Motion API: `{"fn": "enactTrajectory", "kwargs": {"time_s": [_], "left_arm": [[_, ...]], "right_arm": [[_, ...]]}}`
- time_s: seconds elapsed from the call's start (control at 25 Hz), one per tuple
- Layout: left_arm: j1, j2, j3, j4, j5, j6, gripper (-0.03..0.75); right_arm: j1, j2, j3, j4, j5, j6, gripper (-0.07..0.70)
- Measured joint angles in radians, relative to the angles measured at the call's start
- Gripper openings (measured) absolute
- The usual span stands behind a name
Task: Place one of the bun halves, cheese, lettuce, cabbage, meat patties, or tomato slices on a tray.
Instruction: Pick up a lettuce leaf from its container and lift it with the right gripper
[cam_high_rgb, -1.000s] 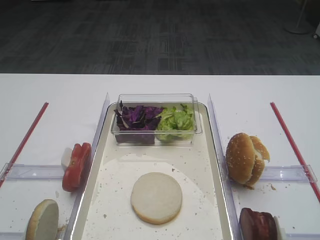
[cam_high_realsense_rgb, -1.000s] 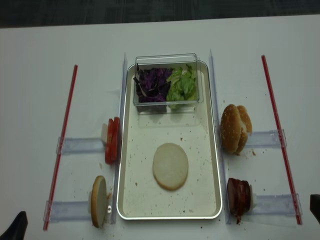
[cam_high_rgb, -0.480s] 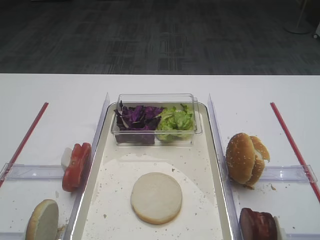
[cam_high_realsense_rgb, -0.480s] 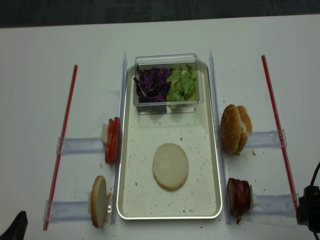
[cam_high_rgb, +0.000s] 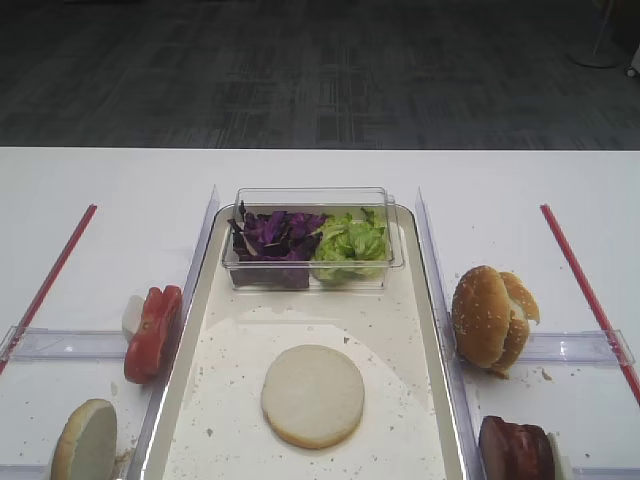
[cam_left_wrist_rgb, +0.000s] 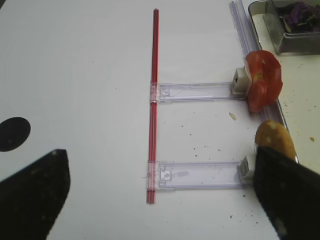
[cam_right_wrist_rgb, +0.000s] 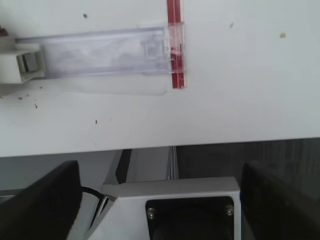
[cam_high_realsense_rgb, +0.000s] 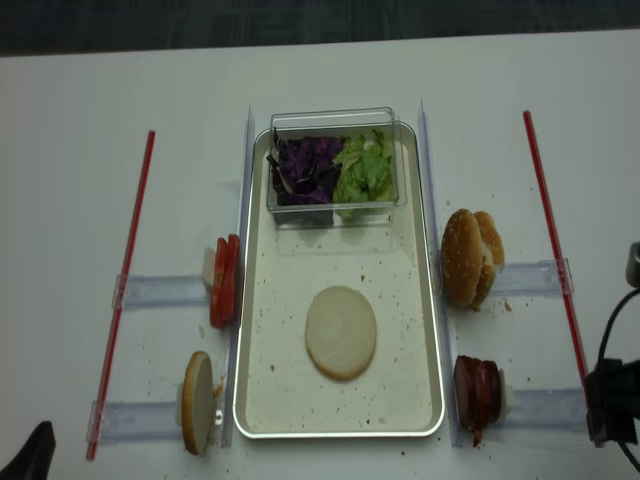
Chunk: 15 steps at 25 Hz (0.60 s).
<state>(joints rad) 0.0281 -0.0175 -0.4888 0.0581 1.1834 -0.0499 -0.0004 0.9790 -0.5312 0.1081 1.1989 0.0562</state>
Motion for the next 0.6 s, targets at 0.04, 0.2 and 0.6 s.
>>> {"fn": "enactTrajectory", "kwargs": {"time_s": [0.04,0.2,0.6], "left_arm": [[0.0,0.0,0.0,0.0,0.0,0.0,0.687],[0.0,0.0,0.0,0.0,0.0,0.0,0.687],[0.0,0.0,0.0,0.0,0.0,0.0,0.687]], "right_arm": [[0.0,0.036,-0.02,-0.003,-0.014,0.0,0.652],[0.0,0.195,-0.157,-0.002,-0.05,-0.006,0.652],[0.0,0.665,-0.653,-0.008,-0.031,-0.023,0.652]]}}
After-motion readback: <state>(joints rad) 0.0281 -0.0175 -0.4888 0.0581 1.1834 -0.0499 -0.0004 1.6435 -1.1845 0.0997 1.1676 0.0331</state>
